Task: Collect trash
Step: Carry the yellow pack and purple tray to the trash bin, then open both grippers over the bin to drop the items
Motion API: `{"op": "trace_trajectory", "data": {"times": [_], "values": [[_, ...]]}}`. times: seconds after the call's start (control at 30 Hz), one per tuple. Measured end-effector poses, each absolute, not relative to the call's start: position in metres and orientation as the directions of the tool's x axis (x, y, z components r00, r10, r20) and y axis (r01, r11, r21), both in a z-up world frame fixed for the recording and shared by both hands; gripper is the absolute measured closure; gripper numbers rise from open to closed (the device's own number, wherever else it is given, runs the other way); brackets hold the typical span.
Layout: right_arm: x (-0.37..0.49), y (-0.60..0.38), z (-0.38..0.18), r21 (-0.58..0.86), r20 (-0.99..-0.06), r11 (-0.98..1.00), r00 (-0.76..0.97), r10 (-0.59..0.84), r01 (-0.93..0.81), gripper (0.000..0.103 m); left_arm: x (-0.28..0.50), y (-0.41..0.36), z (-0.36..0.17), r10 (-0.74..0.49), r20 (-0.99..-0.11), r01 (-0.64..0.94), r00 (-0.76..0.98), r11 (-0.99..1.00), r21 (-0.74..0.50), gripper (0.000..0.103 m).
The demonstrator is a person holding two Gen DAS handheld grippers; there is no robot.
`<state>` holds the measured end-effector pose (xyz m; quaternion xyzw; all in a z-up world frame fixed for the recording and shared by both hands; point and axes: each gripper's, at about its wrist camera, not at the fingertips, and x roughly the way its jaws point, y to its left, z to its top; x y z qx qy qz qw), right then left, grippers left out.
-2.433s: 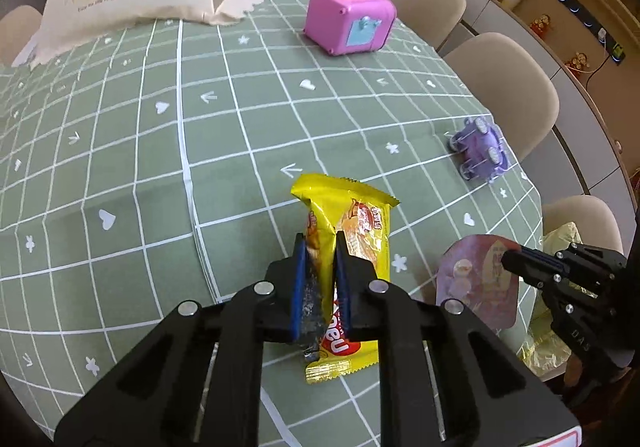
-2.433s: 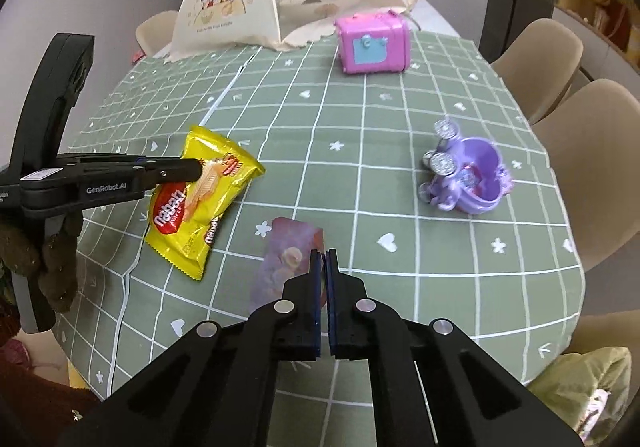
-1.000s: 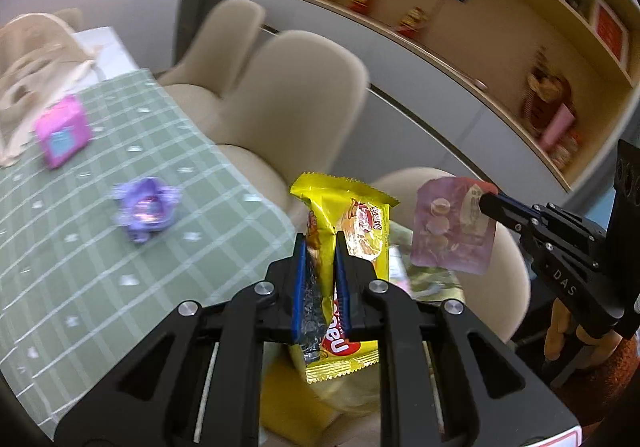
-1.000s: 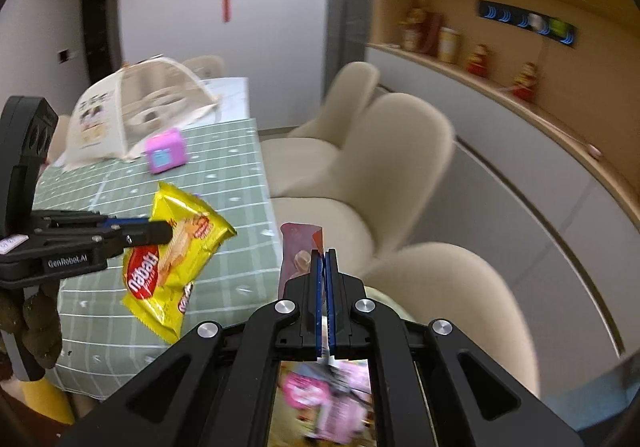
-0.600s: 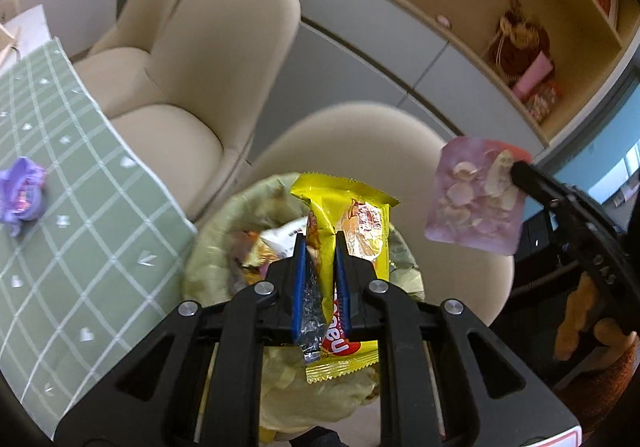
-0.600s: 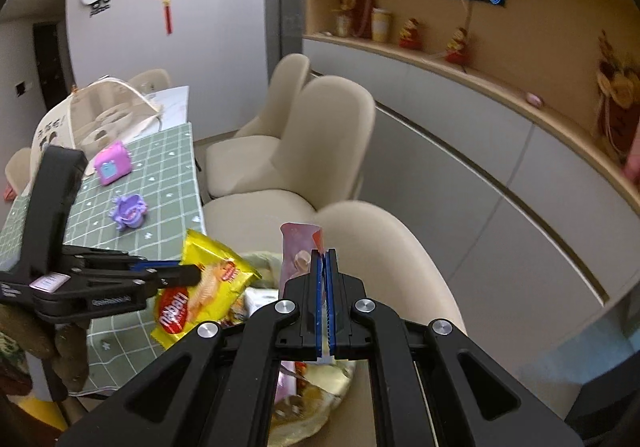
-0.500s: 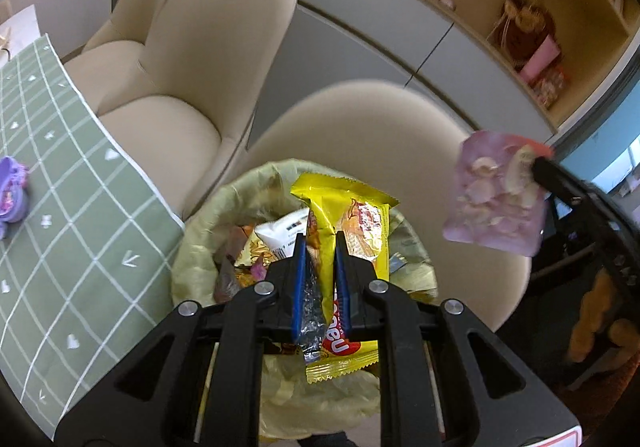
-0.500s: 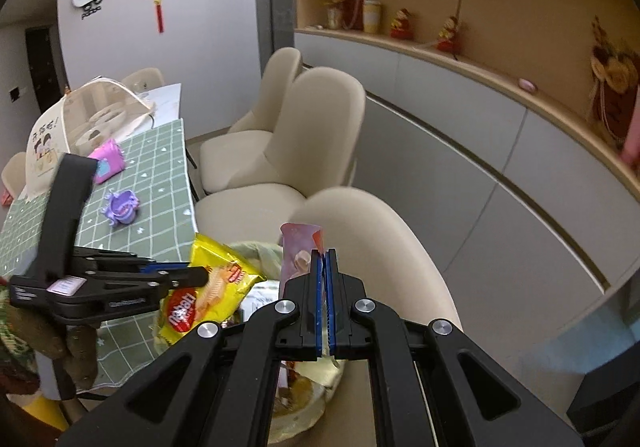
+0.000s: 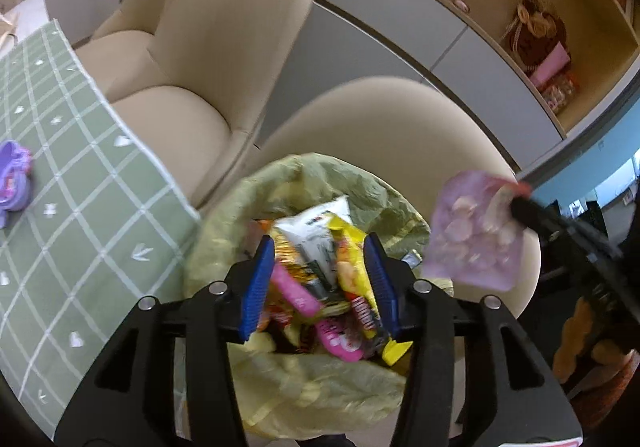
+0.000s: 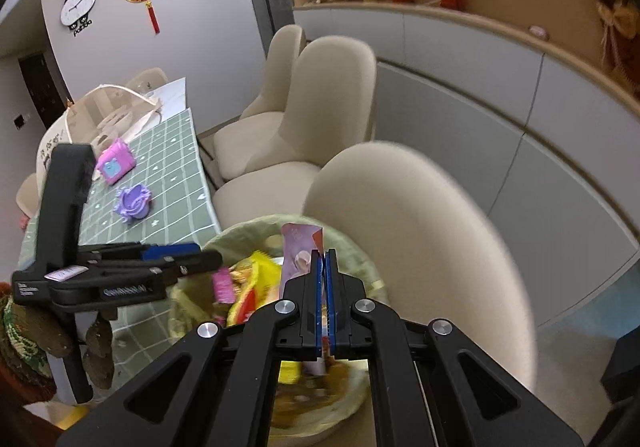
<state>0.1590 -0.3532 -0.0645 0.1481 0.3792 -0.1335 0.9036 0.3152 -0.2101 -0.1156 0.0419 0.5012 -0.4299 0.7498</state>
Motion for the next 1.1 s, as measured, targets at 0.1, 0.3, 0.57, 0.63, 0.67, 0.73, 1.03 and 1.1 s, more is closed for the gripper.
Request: {"op": "trace_trajectory", "data": {"times": [0.1, 0.3, 0.57, 0.63, 0.67, 0.73, 1.03, 1.1], "values": [[0.169, -0.34, -0.081, 0.224, -0.742, 0.908, 0.666, -0.077, 0.355, 0.099, 0.318, -0.188, -0.109, -0.588, -0.791, 0.681, 0.167, 0.65, -0.339, 0.058], [0.188, -0.313, -0.119, 0.24, -0.785, 0.894, 0.617, -0.05, 0.378, 0.099, 0.319, -0.141, -0.096, -0.558, -0.8, 0.658, 0.22, 0.69, -0.3, 0.057], [0.195, -0.314, -0.154, 0.239, -0.829, 0.911, 0.559, 0.011, 0.336, 0.099, 0.291, -0.11, -0.089, -0.522, -0.799, 0.591, 0.299, 0.758, -0.275, 0.053], [0.193, -0.315, -0.16, 0.234, -0.834, 0.922, 0.552, 0.026, 0.309, 0.099, 0.282, -0.102, -0.089, -0.512, -0.8, 0.569, 0.313, 0.776, -0.274, 0.052], [0.192, -0.313, -0.16, 0.218, -0.832, 0.929, 0.554, 0.016, 0.3, 0.099, 0.278, -0.1, -0.089, -0.509, -0.799, 0.564, 0.322, 0.78, -0.27, 0.05], [0.188, -0.313, -0.159, 0.219, -0.825, 0.925, 0.565, 0.006, 0.309, 0.098, 0.271, -0.091, -0.091, -0.5, -0.798, 0.562, 0.337, 0.787, -0.255, 0.048], [0.157, -0.287, -0.113, 0.188, -0.76, 0.868, 0.628, -0.169, 0.46, 0.074, 0.28, -0.062, -0.089, -0.533, -0.769, 0.678, 0.352, 0.712, -0.183, 0.025], [0.146, -0.272, -0.097, 0.204, -0.736, 0.833, 0.642, -0.215, 0.514, 0.074, 0.283, -0.054, -0.084, -0.543, -0.759, 0.713, 0.358, 0.685, -0.154, 0.025]]}}
